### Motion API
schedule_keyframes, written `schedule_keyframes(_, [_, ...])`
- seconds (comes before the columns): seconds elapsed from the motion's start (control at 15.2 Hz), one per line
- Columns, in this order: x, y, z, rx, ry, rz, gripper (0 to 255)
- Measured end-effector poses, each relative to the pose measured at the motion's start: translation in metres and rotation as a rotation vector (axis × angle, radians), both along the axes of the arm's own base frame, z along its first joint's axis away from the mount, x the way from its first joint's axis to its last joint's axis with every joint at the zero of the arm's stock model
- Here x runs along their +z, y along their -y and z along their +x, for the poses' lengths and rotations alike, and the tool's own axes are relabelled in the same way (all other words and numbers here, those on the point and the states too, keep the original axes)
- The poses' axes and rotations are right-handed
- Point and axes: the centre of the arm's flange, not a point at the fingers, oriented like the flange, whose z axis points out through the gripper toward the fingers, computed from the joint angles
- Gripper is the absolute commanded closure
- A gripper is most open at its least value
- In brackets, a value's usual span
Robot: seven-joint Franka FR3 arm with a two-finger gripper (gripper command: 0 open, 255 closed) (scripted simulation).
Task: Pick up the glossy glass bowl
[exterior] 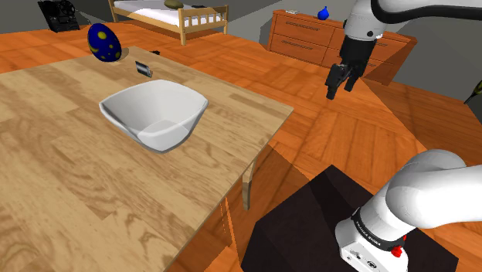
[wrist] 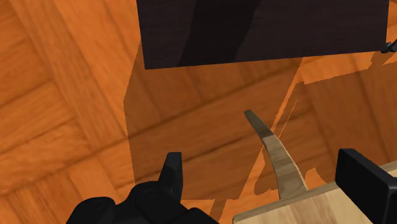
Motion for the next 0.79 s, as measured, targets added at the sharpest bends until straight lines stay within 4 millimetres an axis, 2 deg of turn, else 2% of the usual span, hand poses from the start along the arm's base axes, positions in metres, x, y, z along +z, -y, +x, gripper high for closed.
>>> schedule_keyframes(0.13, [0.000,-0.004,0.004,0.003,0.002,0.001,0])
schedule_keyframes(0.26, [0.002,-0.020,0.014,0.013,0.007,0.005,0])
schedule_keyframes(0.4, [-0.003,-0.042,0.027,0.024,0.013,0.009,0])
schedule_keyframes(0.79, [0.004,-0.109,0.067,0.061,0.034,0.026,0])
